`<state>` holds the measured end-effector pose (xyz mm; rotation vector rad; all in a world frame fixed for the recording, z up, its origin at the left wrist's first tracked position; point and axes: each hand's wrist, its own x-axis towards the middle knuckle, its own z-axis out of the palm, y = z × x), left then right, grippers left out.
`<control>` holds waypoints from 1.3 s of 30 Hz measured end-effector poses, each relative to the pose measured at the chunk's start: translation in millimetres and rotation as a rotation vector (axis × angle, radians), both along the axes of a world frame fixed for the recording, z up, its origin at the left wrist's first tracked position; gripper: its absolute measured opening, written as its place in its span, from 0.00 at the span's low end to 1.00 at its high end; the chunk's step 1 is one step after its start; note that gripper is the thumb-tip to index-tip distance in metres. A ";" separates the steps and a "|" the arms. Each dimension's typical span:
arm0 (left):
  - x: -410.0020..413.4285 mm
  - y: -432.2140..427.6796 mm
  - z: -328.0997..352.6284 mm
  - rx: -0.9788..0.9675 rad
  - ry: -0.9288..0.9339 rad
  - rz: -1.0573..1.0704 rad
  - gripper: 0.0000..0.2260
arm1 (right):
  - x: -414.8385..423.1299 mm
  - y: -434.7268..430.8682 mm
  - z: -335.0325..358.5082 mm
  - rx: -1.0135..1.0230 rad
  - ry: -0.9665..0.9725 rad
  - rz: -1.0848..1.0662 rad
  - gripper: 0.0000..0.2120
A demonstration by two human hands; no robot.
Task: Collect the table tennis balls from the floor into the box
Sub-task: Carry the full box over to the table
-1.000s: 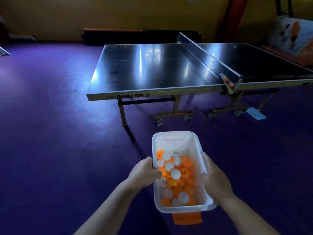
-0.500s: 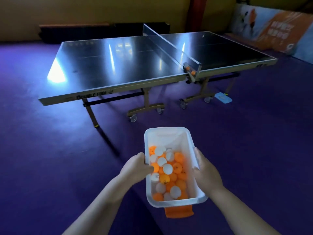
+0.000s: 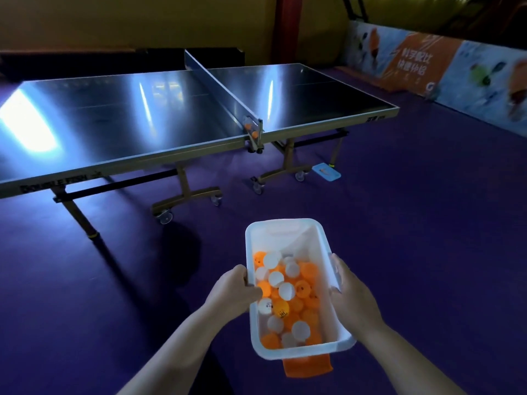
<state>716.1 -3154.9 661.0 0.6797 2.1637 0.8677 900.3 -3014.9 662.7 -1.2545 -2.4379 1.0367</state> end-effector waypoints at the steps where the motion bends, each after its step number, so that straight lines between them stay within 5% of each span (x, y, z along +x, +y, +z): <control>1: -0.6 14.8 0.7 -0.004 0.001 -0.005 0.08 | 0.8 13.8 -1.2 -0.005 0.003 -0.008 0.29; 25: -167.1 456.3 -9.3 -0.028 0.007 -0.125 0.08 | -147.0 424.5 -7.2 -0.068 -0.027 -0.182 0.29; 39: -275.5 697.9 -8.6 0.096 -0.030 0.183 0.08 | -292.0 717.1 0.3 -0.029 0.003 0.105 0.28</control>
